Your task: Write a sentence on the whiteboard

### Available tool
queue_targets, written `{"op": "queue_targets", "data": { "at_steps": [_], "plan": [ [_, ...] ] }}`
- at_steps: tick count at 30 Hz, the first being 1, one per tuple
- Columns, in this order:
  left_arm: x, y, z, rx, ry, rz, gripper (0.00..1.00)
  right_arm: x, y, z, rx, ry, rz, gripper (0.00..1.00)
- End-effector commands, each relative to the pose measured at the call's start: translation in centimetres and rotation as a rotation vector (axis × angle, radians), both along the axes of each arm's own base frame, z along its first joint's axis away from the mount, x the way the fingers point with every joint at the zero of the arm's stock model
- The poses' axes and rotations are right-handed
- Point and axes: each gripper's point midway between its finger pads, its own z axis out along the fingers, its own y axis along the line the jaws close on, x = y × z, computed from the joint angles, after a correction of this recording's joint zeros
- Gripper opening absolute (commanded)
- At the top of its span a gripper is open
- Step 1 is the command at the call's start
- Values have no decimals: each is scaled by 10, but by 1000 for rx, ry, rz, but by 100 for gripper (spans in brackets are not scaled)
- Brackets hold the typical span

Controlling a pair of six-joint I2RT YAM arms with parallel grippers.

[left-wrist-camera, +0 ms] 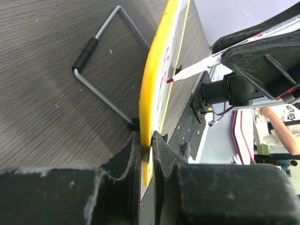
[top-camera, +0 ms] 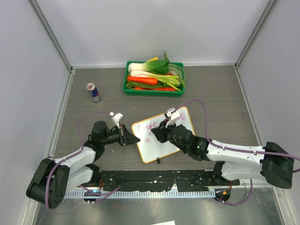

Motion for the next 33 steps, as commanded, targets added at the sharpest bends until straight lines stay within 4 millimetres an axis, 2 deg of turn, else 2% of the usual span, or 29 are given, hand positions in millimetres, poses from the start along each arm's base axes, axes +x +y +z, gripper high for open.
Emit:
{"op": "queue_targets", "data": {
  "at_steps": [1, 25, 33],
  "plan": [
    [5, 0, 1, 14, -41, 1, 0, 7, -5, 10, 49, -21, -56, 1],
    [5, 1, 0, 15, -41, 4, 0, -16, -14, -28, 5, 78, 9, 1],
    [4, 0, 0, 15, -38, 3, 0, -13, -14, -25, 18, 71, -6, 1]
  ]
}}
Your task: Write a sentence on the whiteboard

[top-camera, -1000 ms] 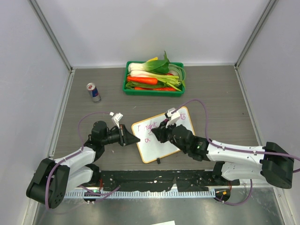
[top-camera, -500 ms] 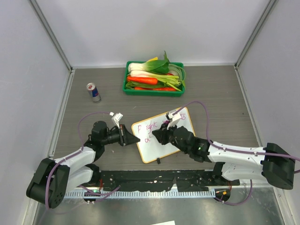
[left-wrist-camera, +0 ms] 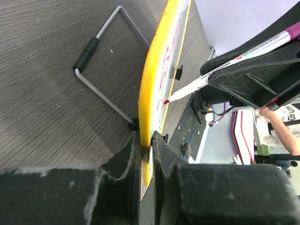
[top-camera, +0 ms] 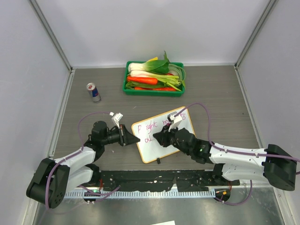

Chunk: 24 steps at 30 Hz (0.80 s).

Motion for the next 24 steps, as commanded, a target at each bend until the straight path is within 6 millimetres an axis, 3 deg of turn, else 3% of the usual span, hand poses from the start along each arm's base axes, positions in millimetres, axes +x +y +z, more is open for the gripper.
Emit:
{"op": "queue_targets", "data": {
  "at_steps": [1, 9, 24],
  "plan": [
    [5, 1, 1, 14, -43, 5, 0, 5, -5, -1, -16, -11, -35, 1],
    [5, 1, 1, 13, -43, 3, 0, 17, -1, 19, -4, -58, -69, 1],
    [4, 1, 1, 14, -45, 5, 0, 26, -8, 24, -13, -71, -138, 2]
  ]
}}
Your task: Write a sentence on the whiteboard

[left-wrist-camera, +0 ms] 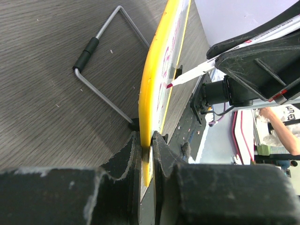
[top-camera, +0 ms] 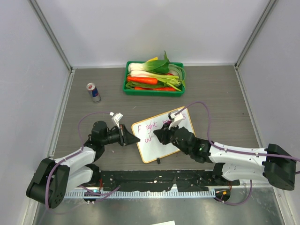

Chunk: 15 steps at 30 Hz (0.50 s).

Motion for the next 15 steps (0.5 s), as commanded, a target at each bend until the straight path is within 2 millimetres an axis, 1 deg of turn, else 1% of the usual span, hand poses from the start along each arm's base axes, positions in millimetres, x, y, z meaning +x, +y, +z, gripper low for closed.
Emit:
{"op": "queue_targets", "data": {
  "at_steps": [1, 6, 15],
  "plan": [
    [5, 1, 1, 13, -46, 5, 0, 14, -6, 14, -7, -39, -76, 1],
    [4, 1, 1, 14, -45, 3, 0, 13, -9, 7, -32, -27, -75, 1],
    [5, 1, 1, 14, -43, 5, 0, 4, -16, -7, -49, 4, -54, 1]
  ]
}}
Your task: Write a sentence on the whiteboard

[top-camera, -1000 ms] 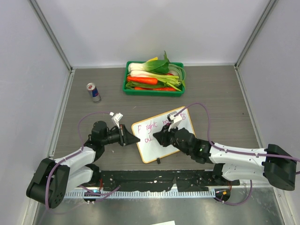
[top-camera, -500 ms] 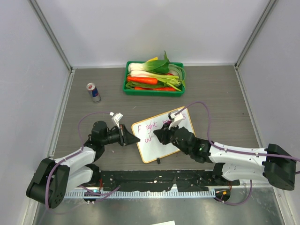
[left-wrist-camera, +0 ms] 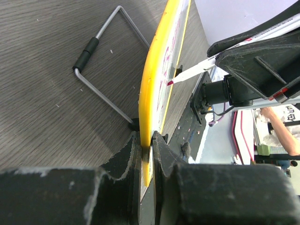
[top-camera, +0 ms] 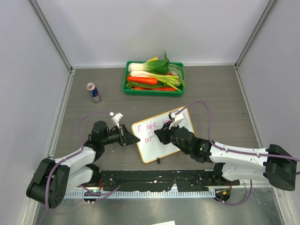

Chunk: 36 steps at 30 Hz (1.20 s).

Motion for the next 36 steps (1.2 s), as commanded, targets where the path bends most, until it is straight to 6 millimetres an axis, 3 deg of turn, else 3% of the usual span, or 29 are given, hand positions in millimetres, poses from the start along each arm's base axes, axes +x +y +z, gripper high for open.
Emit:
{"op": "queue_targets", "data": {
  "at_steps": [1, 12, 25, 31, 36],
  "plan": [
    [5, 1, 1, 13, -44, 3, 0, 1, -13, -9, -39, 3, -35, 1],
    [5, 0, 1, 13, -43, 4, 0, -7, -13, -21, -65, 35, 4, 1],
    [5, 1, 1, 13, -43, 3, 0, -11, -11, -16, -63, 35, 31, 1],
    [5, 0, 1, 13, -44, 3, 0, -10, -10, -1, -22, 13, 26, 1],
    [5, 1, 1, 14, -43, 5, 0, -9, -9, 33, 74, -28, 22, 1]
  ]
}}
